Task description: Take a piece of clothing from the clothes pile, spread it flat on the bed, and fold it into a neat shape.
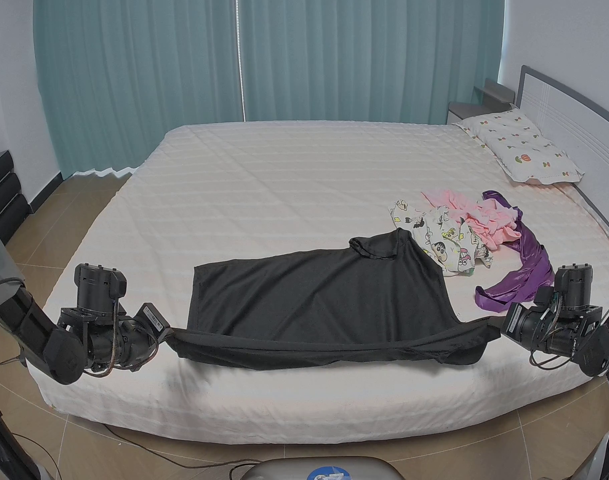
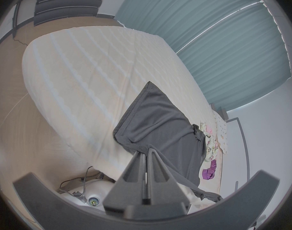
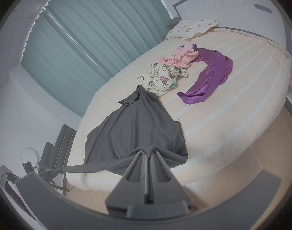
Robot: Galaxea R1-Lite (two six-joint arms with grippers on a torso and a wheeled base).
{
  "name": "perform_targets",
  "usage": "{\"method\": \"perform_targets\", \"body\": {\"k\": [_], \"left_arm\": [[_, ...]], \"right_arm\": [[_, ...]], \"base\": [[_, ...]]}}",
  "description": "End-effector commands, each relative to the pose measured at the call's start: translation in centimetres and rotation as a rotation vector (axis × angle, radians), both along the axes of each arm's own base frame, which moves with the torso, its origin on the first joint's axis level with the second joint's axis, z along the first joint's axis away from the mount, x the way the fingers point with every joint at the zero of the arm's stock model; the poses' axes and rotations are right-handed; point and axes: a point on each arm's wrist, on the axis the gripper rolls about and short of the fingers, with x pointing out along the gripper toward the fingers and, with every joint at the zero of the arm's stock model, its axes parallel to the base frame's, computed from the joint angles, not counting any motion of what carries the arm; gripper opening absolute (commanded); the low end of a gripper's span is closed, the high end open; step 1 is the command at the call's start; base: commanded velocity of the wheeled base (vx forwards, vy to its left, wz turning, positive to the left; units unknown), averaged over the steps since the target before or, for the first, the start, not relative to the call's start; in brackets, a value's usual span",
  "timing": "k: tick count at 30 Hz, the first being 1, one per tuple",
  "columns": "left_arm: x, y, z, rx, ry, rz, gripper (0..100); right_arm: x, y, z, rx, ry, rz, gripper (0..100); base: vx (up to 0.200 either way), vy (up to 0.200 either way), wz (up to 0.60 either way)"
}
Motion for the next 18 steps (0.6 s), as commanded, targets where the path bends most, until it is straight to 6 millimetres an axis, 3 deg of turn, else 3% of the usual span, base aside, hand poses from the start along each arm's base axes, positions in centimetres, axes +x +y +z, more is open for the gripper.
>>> {"method": "perform_targets", "body": {"k": [1,5,18], "left_arm": [[-0.3,0.1,0.8,-0.002,-0.012,0.002,0],[0.1,0.1,0.3,0.001,0.0,0.003,0],[4.7,-0.4,-2.1,0.002,0.023,0.013,0]], "right_arm": [[0.0,0.0,0.2,0.017,-0.01,0.011,0],[0.3,0.0,0.5,0.027,-0.026,0.024,0],[5.0,0.2,-0.3,0.026,-0.051,0.025,0]], "base": [[0.0,0.0,0.0],[0.0,0.0,0.0],[0.0,0.0,0.0]]}}
